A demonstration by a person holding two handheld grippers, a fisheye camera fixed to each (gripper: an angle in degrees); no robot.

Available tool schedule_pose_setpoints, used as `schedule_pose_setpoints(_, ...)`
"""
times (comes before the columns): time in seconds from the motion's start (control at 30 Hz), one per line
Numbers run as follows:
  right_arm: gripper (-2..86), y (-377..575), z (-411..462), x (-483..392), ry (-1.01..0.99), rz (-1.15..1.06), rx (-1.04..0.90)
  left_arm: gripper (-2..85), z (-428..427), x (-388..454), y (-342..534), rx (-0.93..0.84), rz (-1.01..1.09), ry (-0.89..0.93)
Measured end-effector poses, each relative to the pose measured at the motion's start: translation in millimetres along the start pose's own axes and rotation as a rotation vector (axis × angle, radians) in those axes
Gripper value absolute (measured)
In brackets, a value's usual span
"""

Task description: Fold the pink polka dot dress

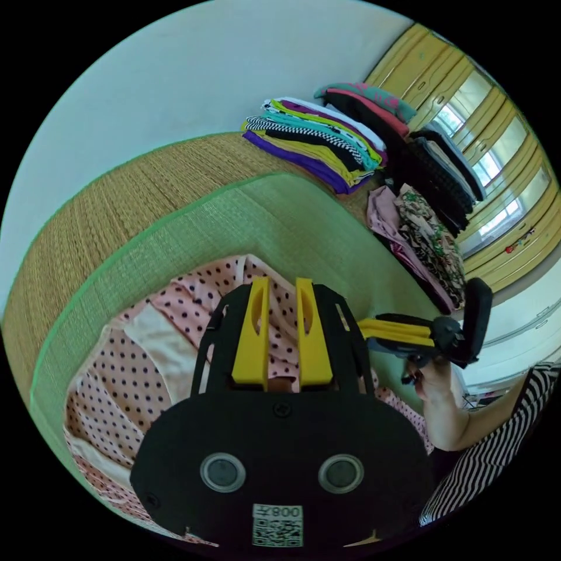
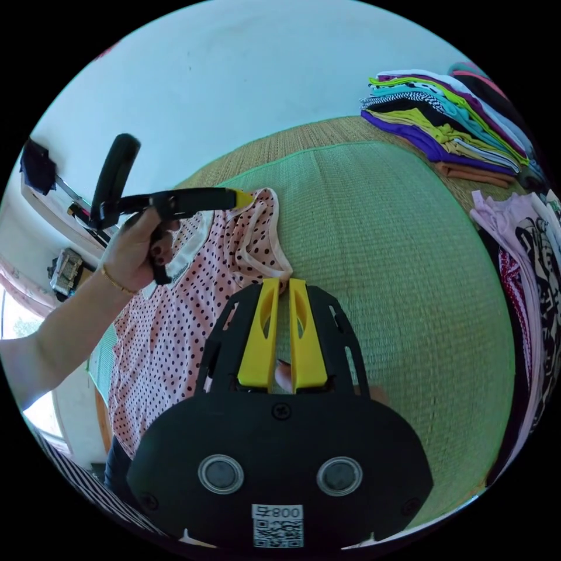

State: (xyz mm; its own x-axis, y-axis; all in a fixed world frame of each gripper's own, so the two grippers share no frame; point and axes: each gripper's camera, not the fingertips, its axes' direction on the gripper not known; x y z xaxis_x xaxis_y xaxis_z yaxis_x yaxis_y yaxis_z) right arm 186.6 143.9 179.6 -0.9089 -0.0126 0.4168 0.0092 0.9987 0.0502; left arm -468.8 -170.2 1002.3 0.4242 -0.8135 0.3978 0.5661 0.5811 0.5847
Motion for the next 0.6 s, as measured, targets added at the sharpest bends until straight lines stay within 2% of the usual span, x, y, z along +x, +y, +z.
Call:
schedule_pose_setpoints(0.27,0.9,12,18,-7,-0.007,-0.002,-0.008,3.7,53,2,-71,-0.090,0.020,-0.144)
schedule_pose_setpoints(0.6,0.5,28,37,-6,-0.107,-0.008,0.038,0.8,58,-18,-112,0.013,-0.021,-0.061)
